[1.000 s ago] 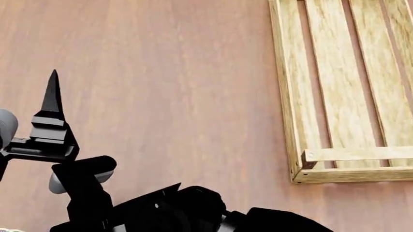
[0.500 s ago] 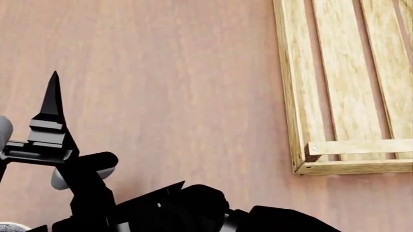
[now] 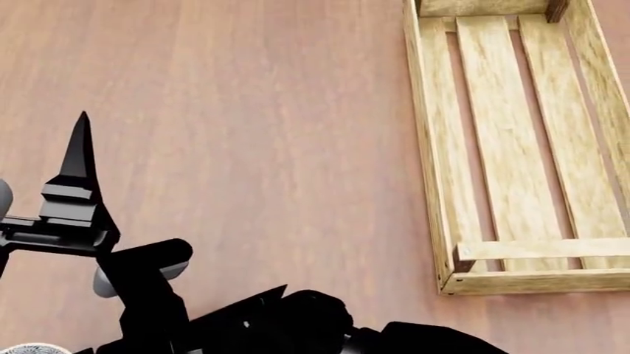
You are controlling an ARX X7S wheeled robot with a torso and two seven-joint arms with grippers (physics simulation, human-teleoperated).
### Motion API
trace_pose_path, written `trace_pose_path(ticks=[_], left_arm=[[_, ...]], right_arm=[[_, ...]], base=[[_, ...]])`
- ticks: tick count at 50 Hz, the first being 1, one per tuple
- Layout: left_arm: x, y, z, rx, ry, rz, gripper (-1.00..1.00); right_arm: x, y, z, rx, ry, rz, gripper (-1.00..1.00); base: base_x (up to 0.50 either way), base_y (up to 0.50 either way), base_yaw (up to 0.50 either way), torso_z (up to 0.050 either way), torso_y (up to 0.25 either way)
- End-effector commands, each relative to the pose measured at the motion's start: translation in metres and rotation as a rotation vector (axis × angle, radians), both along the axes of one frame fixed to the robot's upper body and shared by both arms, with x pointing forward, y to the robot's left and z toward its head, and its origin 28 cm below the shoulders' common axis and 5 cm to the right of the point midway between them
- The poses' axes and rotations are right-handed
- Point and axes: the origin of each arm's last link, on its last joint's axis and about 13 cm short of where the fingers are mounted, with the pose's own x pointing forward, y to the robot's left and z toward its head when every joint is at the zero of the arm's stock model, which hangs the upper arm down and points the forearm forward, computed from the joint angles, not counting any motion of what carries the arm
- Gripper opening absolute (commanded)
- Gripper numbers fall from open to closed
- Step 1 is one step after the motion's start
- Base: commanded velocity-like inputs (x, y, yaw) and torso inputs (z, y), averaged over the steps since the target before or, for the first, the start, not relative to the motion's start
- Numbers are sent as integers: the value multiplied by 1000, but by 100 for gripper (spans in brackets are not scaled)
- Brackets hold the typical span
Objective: Stack the right bowl on the left bowl and place them in the tray.
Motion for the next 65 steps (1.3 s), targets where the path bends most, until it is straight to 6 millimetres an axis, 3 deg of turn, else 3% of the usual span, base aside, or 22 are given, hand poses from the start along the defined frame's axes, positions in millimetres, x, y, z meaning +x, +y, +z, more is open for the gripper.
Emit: trace_pose_path(ticks=[1, 11, 19, 30, 36, 51, 61, 65], left_arm=[[1, 2, 2, -23, -22, 3, 100], [0, 1, 3, -24, -27, 3, 100], [-2, 1, 2, -26, -26, 0, 100], [0, 2, 1, -30, -21, -1, 100], [-1, 2, 1, -29, -22, 0, 100], [0, 2, 1, -26, -21, -1, 100], [2, 1, -2, -27, -13, -4, 100], [2, 0, -3, -26, -9, -6, 100]], right_arm=[[1, 10, 6, 89, 5, 28, -100], [4, 8, 12, 83, -13, 6, -100], [40, -10, 52, 133, -78, -172, -100], [73, -37, 94, 193, -165, -358, -100], [93, -57, 120, 229, -195, -479, -100], [112, -107, 192, 340, -265, -724, -100], [113, -155, 218, 409, -289, -950, -100], [114, -175, 215, 427, -258, -1059, -100]], base=[[0, 0, 0, 0, 0], [0, 0, 0, 0, 0], [0, 0, 0, 0, 0], [0, 0, 0, 0, 0], [0, 0, 0, 0, 0], [0, 0, 0, 0, 0], [0, 0, 0, 0, 0], [0, 0, 0, 0, 0]])
